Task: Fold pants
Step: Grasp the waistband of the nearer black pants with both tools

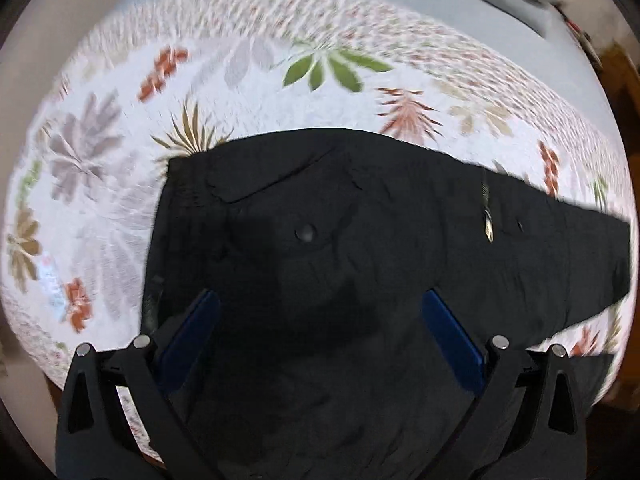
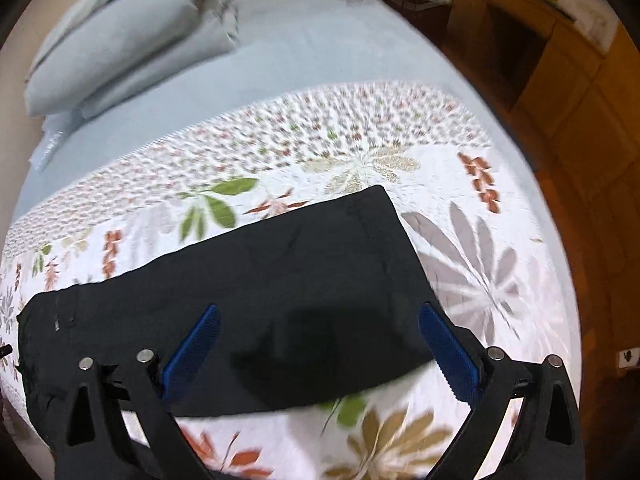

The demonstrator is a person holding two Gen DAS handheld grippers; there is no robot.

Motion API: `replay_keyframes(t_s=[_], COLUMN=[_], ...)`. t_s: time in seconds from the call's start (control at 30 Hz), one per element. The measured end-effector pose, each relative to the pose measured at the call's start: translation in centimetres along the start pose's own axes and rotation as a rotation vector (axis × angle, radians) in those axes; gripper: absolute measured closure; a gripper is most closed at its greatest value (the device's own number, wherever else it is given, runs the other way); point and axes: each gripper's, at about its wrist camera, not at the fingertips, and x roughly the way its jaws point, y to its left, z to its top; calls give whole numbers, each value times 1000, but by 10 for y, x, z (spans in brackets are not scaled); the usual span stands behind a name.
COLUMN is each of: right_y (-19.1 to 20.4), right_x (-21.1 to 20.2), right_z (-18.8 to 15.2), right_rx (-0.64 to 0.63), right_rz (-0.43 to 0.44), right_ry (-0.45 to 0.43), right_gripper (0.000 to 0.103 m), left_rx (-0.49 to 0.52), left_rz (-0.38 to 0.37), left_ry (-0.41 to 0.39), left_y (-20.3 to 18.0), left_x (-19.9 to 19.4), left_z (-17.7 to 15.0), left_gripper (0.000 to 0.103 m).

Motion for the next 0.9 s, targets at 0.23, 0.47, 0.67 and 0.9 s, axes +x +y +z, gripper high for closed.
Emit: replay_keyframes(t_s=[0.23, 0.47, 0.67, 0.9], right_y=[-32, -40, -13, 5], right_x=[82, 119, 136, 126], right_z=[46, 60, 53, 33], right_rx=[18, -41, -178, -248], right_rz=[69, 48, -22, -49], right_ry=[94, 129, 102, 13], right_gripper=[3, 3, 8, 41], left_rx=[-42, -132, -125, -105], left_rz=[94, 117, 132, 48], left_ry=[83, 145, 198, 257], left_y=[43, 90, 100, 83], left_x=[33, 55, 75, 104], left_z=[44, 60, 62, 62], left_gripper=[2, 2, 2, 3])
